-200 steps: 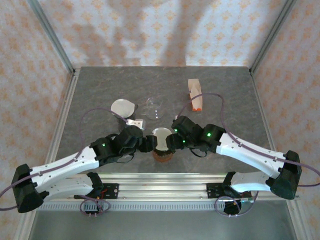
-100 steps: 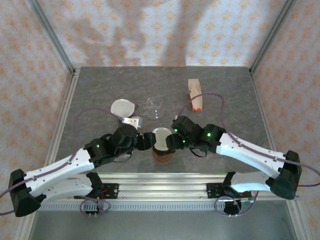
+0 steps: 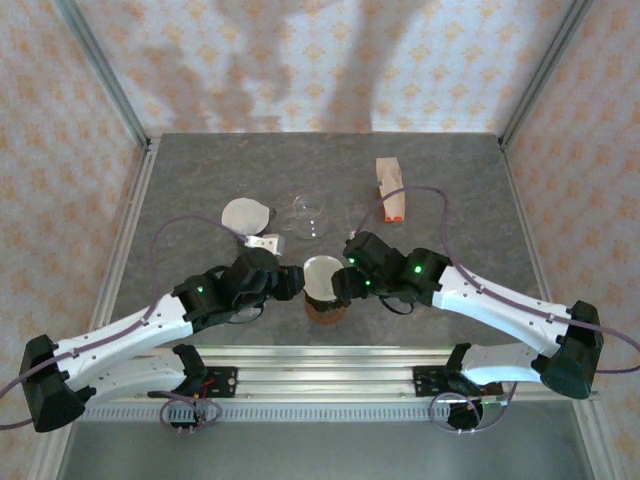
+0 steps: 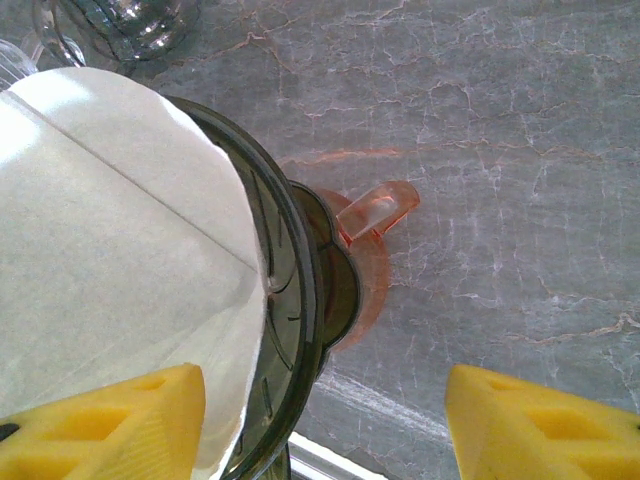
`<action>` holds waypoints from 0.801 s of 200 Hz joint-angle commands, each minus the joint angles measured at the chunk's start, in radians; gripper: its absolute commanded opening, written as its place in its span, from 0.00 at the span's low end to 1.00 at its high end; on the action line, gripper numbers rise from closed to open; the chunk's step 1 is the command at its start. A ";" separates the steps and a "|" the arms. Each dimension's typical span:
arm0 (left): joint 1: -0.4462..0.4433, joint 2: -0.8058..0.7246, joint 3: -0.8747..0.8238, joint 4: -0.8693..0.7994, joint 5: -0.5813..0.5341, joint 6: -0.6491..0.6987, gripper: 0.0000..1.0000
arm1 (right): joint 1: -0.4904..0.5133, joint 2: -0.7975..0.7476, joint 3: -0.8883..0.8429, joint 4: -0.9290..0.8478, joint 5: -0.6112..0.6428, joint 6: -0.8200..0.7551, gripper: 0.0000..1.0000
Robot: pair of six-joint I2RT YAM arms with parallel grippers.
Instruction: Place the coffee filter in the dripper
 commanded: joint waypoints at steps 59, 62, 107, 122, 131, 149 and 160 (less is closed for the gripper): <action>0.012 -0.017 -0.002 -0.042 -0.027 -0.013 0.40 | 0.005 -0.015 -0.010 -0.017 0.043 0.020 0.65; 0.013 -0.017 -0.002 -0.042 -0.026 -0.013 0.40 | 0.006 -0.015 -0.011 -0.018 0.044 0.022 0.65; 0.013 -0.022 -0.006 -0.036 -0.022 -0.019 0.42 | 0.006 -0.043 -0.010 -0.014 0.049 0.026 0.67; 0.012 -0.020 -0.004 -0.033 -0.020 -0.019 0.43 | 0.006 -0.048 -0.006 -0.008 0.045 0.021 0.69; 0.013 -0.018 -0.002 -0.032 -0.018 -0.019 0.43 | 0.006 -0.049 -0.002 -0.008 0.045 0.020 0.69; 0.012 -0.015 -0.004 -0.029 -0.016 -0.021 0.43 | 0.006 -0.055 0.004 -0.011 0.059 0.023 0.70; 0.013 -0.015 -0.004 -0.026 -0.015 -0.021 0.43 | 0.006 -0.061 0.005 -0.013 0.065 0.024 0.70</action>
